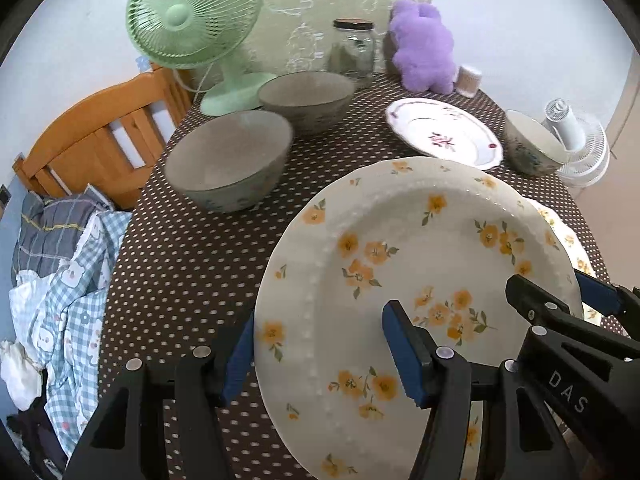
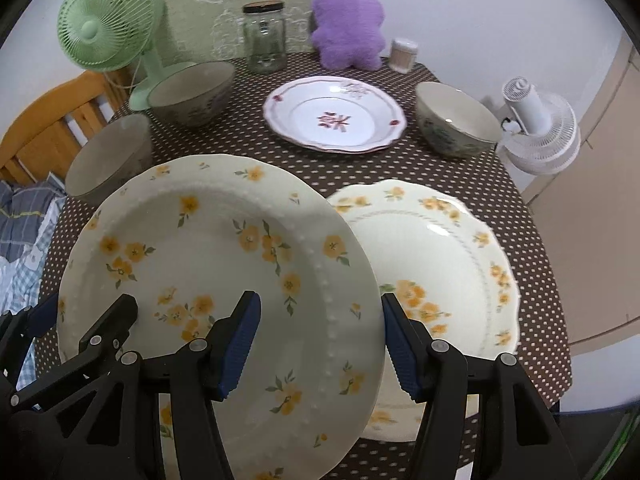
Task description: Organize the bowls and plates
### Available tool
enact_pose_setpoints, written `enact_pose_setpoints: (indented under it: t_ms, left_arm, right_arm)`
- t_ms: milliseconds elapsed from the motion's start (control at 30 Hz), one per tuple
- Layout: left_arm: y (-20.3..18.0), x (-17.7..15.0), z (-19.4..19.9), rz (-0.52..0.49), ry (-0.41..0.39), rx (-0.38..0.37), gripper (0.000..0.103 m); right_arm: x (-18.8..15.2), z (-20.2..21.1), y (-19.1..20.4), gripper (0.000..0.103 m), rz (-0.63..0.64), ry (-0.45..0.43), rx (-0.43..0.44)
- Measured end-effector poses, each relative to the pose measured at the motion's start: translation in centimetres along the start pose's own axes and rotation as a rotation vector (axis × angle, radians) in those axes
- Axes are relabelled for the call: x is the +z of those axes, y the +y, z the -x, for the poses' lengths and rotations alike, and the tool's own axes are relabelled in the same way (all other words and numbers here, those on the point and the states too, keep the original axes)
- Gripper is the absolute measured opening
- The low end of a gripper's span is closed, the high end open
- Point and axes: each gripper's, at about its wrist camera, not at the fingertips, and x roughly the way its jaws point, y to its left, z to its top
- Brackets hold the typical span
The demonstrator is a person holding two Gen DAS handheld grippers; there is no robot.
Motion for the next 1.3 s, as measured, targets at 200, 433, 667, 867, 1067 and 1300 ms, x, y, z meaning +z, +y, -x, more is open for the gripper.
enact_pose_setpoints:
  t_ms: [200, 433, 667, 867, 1067, 1300]
  left_arm:
    - [-3.3, 0.3, 0.1, -0.021, -0.007, -0.010, 0.063]
    - [-6.7, 0.4, -0.4, -0.034, 0.004, -0.028, 0.063]
    - [-10.0, 0.4, -1.1, -0.047, 0.014, -0.040, 0.063]
    - [-12.6, 0.4, -2.1, -0.073, 0.038, -0.048, 0.063]
    - [-14.5, 0.6, -3.0, -0.089, 0.053, -0.054, 0.063]
    - [-16.1, 0.8, -4.2, -0.106, 0.077, -0.049, 0.063]
  right_arm:
    - [-0.1, 0.1, -3.2, 0.064, -0.022, -0.006, -0.014]
    - [-0.2, -0.2, -6.8, 0.064, -0.035, -0.005, -0.037]
    - [-0.5, -1.1, -10.1, 0.064, -0.053, 0.016, -0.053]
    - [-0.8, -1.9, -12.3, 0.064, -0.068, 0.042, -0.064]
    - [-0.8, -2.8, -14.2, 0.064, -0.085, 0.063, -0.073]
    - [-0.8, -4.0, -15.8, 0.064, -0.103, 0.092, -0.078]
